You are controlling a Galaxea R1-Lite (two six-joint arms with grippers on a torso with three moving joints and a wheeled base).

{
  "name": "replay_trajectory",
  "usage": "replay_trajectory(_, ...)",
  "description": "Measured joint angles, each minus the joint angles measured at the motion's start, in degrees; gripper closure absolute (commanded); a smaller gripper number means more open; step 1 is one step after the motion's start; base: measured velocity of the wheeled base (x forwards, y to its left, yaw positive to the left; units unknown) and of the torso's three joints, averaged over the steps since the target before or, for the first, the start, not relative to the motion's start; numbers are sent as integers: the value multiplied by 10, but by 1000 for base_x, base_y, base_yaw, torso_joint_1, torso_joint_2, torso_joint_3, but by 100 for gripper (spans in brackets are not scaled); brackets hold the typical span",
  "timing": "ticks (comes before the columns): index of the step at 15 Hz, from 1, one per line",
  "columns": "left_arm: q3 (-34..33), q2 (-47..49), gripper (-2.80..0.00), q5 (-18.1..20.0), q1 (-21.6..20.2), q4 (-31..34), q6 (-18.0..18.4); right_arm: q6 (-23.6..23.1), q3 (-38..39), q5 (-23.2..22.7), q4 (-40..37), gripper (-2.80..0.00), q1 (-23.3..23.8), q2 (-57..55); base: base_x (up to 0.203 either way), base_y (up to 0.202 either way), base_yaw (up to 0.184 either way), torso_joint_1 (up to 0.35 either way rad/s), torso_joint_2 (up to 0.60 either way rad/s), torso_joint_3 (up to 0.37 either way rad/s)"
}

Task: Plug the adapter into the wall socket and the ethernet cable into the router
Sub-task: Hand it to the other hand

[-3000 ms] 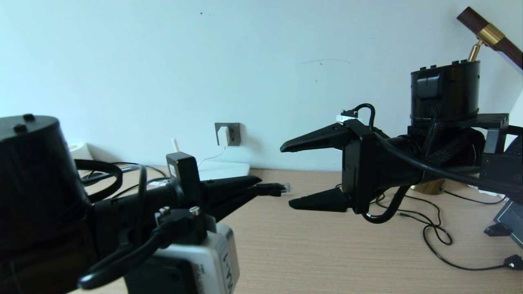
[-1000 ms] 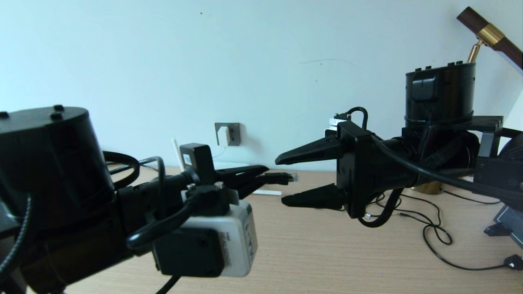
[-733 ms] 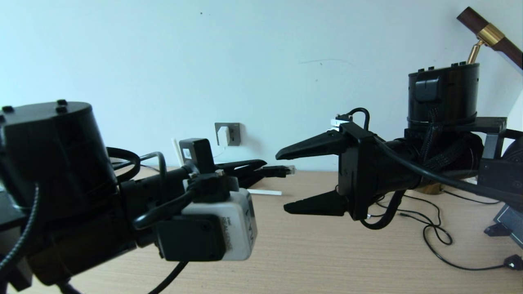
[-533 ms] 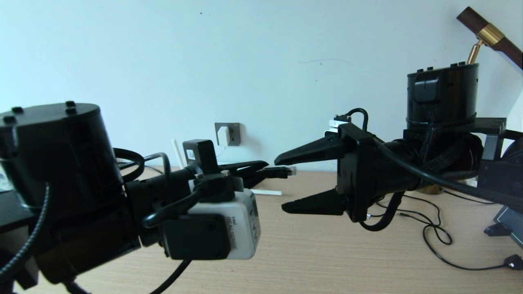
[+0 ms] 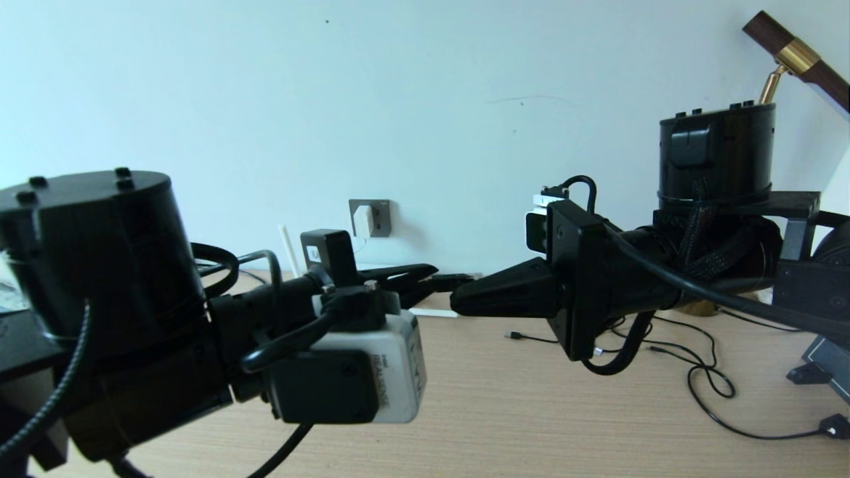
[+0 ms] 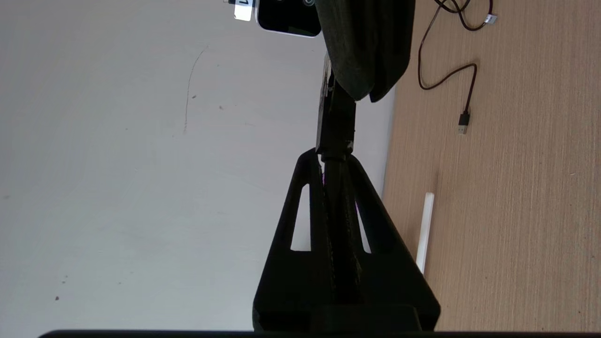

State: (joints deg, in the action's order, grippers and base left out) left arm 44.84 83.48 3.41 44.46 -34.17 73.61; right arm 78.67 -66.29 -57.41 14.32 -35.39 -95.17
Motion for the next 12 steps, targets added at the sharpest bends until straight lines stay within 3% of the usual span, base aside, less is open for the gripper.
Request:
replay_trajectory(6, -3, -2, 0, 0, 0, 0, 0, -1, 1, 0, 0, 0, 0, 0, 0, 0, 0, 0, 0, 0)
replay_trajectory(7, -4, -3, 0, 0, 0, 0, 0, -2, 2, 1, 0, -280, 0, 0, 0, 0, 0, 0, 0, 0)
replay_trajectory(12, -9, -9, 0, 0, 0, 0, 0, -2, 0, 3, 0, -280, 1, -1, 0, 0, 0, 0, 0, 0)
